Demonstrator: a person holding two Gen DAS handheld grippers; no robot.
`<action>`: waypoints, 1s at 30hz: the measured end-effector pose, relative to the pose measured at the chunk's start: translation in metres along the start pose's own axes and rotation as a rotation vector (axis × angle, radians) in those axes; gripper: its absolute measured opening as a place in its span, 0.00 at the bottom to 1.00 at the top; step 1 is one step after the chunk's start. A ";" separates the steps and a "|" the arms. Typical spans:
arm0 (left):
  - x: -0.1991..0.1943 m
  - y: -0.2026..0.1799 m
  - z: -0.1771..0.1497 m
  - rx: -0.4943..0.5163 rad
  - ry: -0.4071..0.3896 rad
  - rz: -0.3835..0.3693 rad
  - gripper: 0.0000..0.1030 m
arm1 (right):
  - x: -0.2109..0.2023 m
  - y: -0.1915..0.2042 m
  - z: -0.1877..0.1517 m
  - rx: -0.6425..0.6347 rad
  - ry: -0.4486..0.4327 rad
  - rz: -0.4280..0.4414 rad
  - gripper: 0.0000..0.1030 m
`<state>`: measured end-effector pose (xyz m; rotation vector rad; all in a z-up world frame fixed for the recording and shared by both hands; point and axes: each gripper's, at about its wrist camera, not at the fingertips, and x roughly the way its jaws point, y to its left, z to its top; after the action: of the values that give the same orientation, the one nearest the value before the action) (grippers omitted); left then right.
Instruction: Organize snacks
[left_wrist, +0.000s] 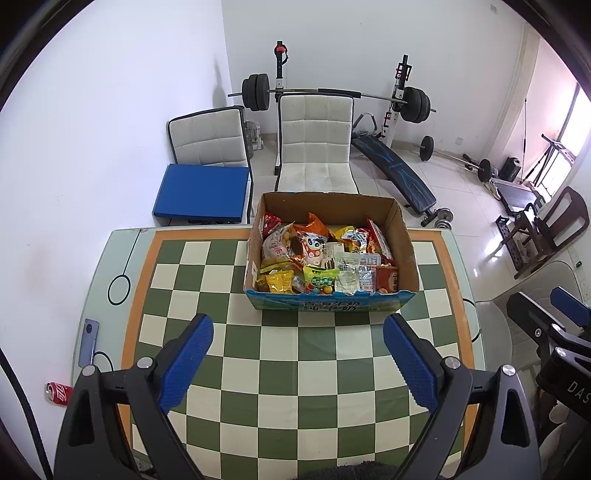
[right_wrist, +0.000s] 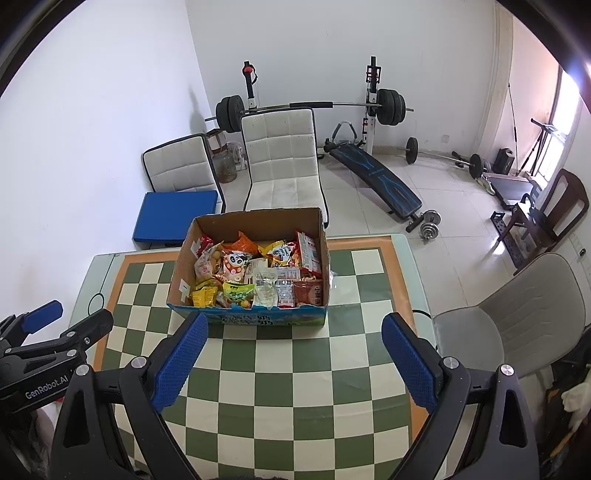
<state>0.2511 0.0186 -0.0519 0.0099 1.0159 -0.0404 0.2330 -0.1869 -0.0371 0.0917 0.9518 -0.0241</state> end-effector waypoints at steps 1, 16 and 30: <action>0.000 0.000 -0.001 0.000 0.000 -0.001 0.92 | 0.000 0.000 0.000 0.002 0.000 0.001 0.94; 0.005 -0.004 -0.005 0.001 0.019 -0.003 0.92 | 0.004 0.000 -0.003 0.002 0.011 0.011 0.95; 0.007 -0.006 -0.001 0.024 0.018 -0.010 0.92 | 0.006 0.000 -0.006 0.010 0.008 0.008 0.94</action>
<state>0.2536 0.0123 -0.0585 0.0273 1.0338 -0.0614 0.2318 -0.1864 -0.0451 0.1054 0.9596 -0.0209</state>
